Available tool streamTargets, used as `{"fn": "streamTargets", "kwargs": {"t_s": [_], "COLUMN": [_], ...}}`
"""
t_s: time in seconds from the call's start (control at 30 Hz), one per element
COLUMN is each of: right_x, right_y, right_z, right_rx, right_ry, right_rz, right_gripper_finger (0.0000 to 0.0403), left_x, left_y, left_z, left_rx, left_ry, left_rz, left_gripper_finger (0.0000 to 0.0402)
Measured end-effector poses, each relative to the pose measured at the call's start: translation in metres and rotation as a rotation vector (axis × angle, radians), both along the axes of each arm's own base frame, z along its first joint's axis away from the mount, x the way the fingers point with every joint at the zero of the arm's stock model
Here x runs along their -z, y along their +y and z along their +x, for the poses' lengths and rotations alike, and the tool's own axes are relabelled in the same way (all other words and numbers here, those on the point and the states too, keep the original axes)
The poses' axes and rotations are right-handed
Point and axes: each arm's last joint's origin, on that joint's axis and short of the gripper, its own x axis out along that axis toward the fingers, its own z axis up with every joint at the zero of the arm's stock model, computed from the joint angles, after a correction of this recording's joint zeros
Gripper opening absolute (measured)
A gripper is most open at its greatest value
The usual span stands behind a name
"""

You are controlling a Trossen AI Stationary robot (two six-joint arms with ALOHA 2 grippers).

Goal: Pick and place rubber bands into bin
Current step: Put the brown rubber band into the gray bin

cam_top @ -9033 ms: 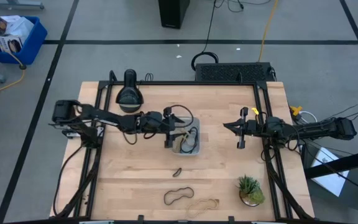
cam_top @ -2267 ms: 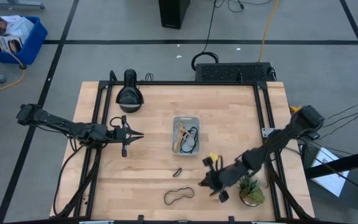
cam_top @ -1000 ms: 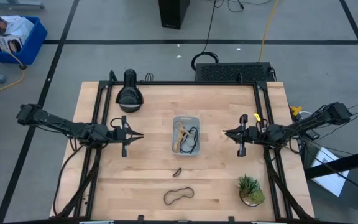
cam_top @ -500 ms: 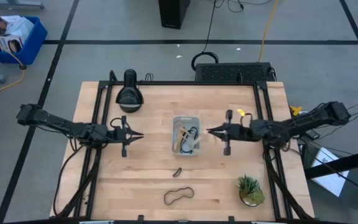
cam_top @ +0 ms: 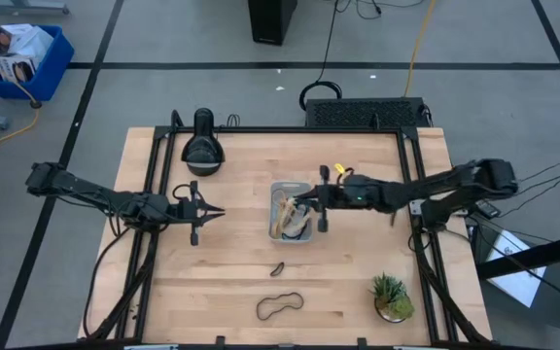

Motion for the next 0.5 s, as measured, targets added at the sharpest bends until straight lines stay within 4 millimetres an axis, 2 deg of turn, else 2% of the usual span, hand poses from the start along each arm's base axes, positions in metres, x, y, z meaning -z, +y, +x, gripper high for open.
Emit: {"fn": "streamTargets", "kwargs": {"t_s": [0.2, 0.37, 0.5], "right_x": [0.022, 0.03, 0.034], "right_y": [-0.009, -0.012, -0.009], "right_z": [0.02, 0.023, 0.022], "right_rx": [-0.025, -0.02, -0.033], "right_ry": [0.056, 0.098, 0.136], "right_rz": [0.042, 0.046, 0.031], "right_gripper_finger": [0.0, 0.0001, 0.0033], "left_x": [0.0, 0.0, 0.0], "left_y": [0.0, 0.0, 0.0], "left_z": [0.0, 0.0, 0.0], "left_rx": [0.0, 0.0, 0.0], "left_ry": [0.0, 0.0, 0.005], "left_rz": [0.008, 0.006, 0.007], "left_gripper_finger": [0.0047, 0.0047, 0.0047]}}
